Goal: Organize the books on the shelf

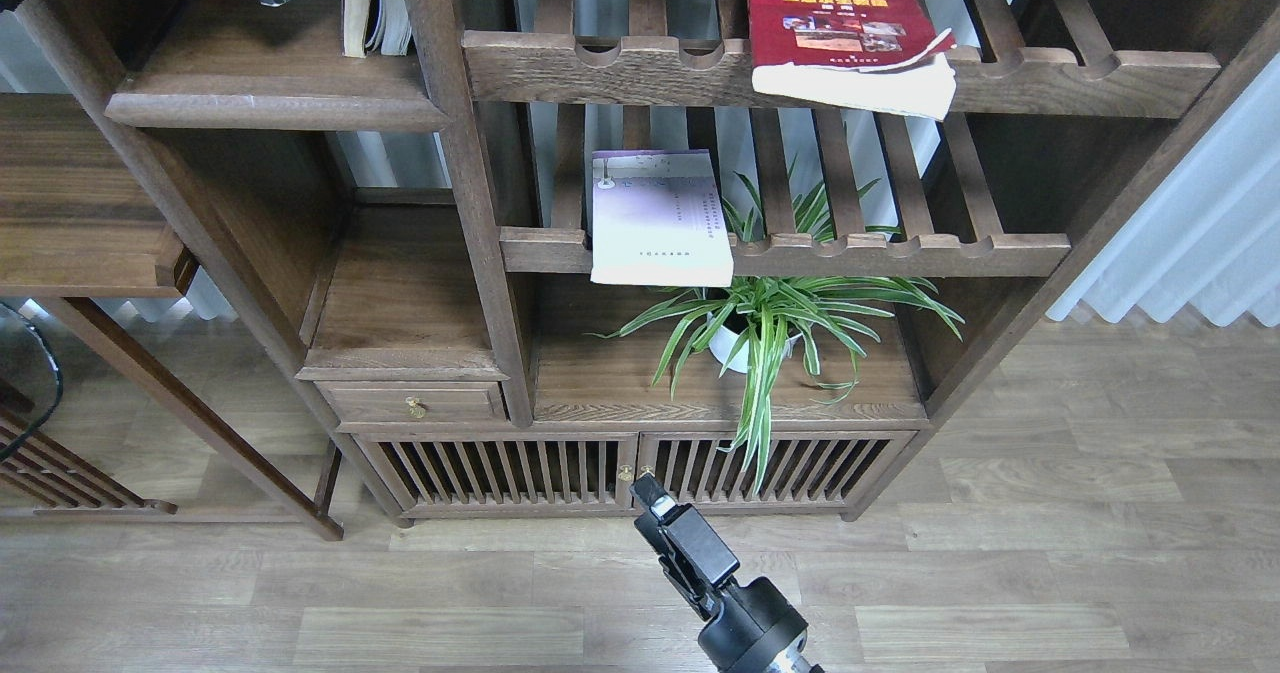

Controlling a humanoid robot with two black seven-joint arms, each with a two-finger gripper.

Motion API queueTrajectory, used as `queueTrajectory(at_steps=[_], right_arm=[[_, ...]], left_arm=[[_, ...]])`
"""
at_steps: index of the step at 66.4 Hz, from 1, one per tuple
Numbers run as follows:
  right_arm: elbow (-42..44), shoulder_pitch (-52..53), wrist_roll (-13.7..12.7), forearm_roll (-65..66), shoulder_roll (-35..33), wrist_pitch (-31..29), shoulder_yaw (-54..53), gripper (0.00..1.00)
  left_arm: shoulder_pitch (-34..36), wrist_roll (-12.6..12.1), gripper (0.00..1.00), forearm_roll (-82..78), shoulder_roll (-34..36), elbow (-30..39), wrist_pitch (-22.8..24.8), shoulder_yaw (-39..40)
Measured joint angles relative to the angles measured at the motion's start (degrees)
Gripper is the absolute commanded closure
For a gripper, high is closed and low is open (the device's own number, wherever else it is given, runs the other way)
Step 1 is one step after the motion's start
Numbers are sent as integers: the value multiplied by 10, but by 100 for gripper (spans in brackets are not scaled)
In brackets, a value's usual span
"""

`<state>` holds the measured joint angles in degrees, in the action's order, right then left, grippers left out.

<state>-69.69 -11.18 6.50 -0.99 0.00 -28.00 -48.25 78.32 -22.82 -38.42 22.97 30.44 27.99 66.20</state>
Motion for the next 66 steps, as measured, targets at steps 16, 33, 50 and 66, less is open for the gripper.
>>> queueTrajectory(at_steps=[16,33,50,66], right_arm=[[-1,4,0,-4,0,0,0,1],[-2,9,0,-15,0,0,1,1],[-4,13,0,-20,0,0,1,1],[-5,13,0,-20,0,0,1,1]], left_arm=[[5,4,89,-25,-12,11,0,-33],[8,6,86,-62,-17,37,0,-56],[16,5,83,-107,-17,68,0,-73],[15,4,60,-109,-13,70,0,-78]])
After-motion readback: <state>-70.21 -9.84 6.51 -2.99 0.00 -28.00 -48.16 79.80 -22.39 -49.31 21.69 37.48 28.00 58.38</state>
